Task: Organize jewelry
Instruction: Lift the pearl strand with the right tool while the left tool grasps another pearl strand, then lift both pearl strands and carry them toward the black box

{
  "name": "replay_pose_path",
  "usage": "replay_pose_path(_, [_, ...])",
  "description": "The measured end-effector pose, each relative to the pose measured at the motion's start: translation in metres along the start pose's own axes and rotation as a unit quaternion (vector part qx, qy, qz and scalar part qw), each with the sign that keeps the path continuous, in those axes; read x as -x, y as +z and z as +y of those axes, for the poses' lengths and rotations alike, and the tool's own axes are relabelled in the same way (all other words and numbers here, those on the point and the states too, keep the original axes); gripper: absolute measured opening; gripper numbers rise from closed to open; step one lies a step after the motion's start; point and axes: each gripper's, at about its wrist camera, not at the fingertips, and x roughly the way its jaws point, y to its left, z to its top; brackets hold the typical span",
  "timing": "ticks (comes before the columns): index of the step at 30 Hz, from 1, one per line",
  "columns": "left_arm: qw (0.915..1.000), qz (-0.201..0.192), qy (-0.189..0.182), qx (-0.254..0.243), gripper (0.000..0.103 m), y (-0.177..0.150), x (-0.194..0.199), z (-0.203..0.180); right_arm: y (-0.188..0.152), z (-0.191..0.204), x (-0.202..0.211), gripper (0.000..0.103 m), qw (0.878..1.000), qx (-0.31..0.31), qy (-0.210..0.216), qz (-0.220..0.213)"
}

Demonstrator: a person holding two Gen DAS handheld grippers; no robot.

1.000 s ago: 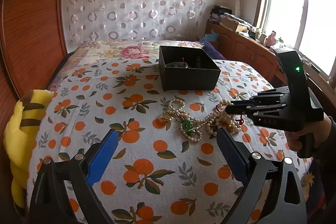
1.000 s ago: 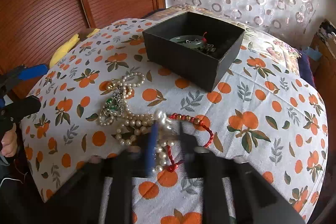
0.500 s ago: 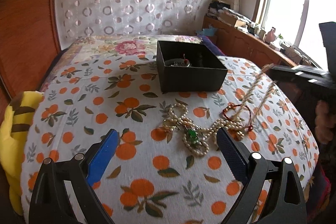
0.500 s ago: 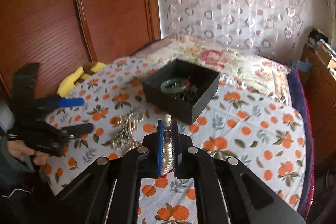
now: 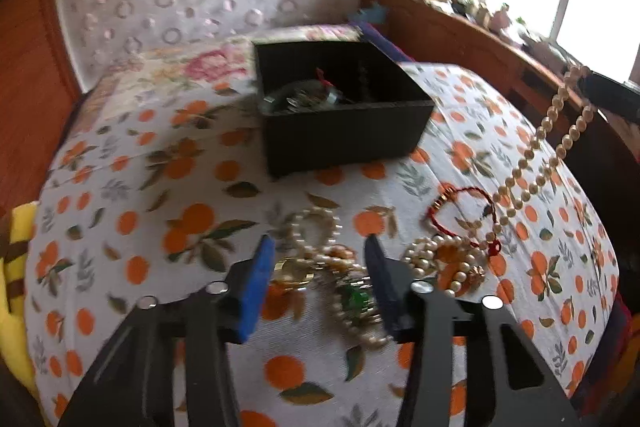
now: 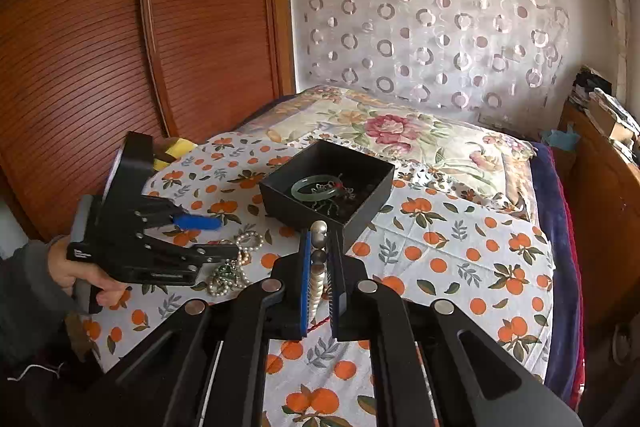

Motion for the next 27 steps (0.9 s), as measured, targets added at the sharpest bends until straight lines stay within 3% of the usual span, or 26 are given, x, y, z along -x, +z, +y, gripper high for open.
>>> replay_pose_path(15, [0.9982,0.035,0.042,-0.024,0.037,0.012,-0.022,-0.011,-0.003,-0.003,0.002,0.009,1.0,-0.002,0.0,0.0])
replay_pose_path(18, [0.9982,0.036,0.039,-0.029,0.013,0.011,-0.02,-0.012,-0.005,-0.003,0.003,0.009,1.0,-0.002,0.0,0.002])
replay_pose_path(23, [0.9976,0.026,0.053,-0.036,0.004,0.004,-0.014,-0.016,-0.006,-0.002,0.004,0.009,1.0,-0.003,0.001,0.002])
replay_pose_path(27, [0.9989,-0.001,0.042,-0.022,0.004,0.007,0.007,-0.014,-0.006,-0.002,0.004,0.009,1.0,-0.001,0.0,0.003])
